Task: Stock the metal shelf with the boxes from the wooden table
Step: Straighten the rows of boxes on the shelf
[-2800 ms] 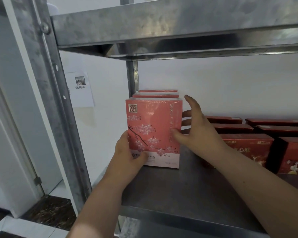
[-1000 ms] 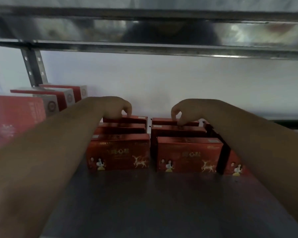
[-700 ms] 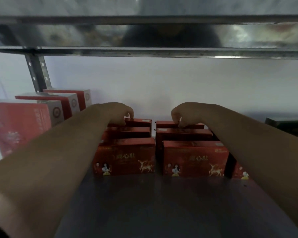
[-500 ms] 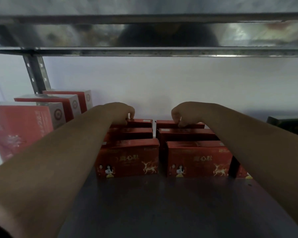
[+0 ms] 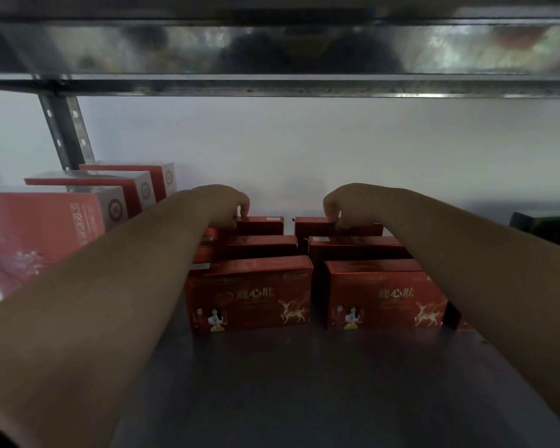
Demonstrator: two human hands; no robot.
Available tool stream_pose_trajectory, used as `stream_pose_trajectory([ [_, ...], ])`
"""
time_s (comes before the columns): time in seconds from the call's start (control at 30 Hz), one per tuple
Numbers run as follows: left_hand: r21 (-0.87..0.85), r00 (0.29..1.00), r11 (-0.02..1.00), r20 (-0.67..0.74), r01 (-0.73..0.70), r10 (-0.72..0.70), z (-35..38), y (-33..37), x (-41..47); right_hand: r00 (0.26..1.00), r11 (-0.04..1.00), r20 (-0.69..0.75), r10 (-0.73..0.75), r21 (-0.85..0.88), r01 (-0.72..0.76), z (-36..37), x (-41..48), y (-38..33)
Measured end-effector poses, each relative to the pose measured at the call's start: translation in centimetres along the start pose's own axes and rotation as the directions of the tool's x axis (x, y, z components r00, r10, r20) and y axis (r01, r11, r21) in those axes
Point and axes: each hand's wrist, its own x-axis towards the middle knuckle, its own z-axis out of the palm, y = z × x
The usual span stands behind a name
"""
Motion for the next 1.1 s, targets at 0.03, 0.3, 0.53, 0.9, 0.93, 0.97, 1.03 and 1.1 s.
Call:
stream_pose_trajectory([
  [0.03,0.002,1.0,1.0,-0.002,0.002,-0.002,0.0,0.0,0.0,1.0,1.0,-0.007,0.0,0.005,0.0,0.0,0.0,0.0],
  [0.3,-0.006,1.0,1.0,-0.002,0.0,0.0,0.0,-0.2,-0.1,1.0,1.0,-0.022,-0.002,0.029,0.003,0.1,0.0,0.2],
  [0.53,-0.018,1.0,1.0,0.004,0.009,-0.009,-0.1,-0.2,-0.4,1.0,0.999,-0.024,0.012,0.042,-0.011,0.1,-0.3,0.4],
  [0.9,0.002,1.0,1.0,-0.013,0.021,-0.021,0.0,0.2,-0.3,1.0,0.999,-0.019,0.018,0.045,-0.017,-0.1,-1.1,0.2],
  [0.93,0.003,1.0,1.0,-0.017,0.021,-0.02,0.1,0.3,-0.3,1.0,0.999,-0.018,0.018,0.048,-0.017,-0.1,-1.2,0.2],
  [0.97,0.007,1.0,1.0,-0.022,0.02,-0.02,0.1,0.3,-0.3,1.0,0.999,-0.02,0.018,0.049,-0.017,-0.1,-1.3,0.2],
  [1.03,0.012,0.999,0.999,-0.02,0.029,-0.029,0.2,0.4,-0.3,1.0,0.998,-0.022,0.017,0.054,-0.015,-0.1,-1.4,0.2],
  [1.1,0.019,0.999,0.999,-0.017,0.041,-0.041,-0.1,0.5,-0.4,1.0,0.998,-0.028,0.012,0.068,-0.01,-0.3,-1.7,0.1],
])
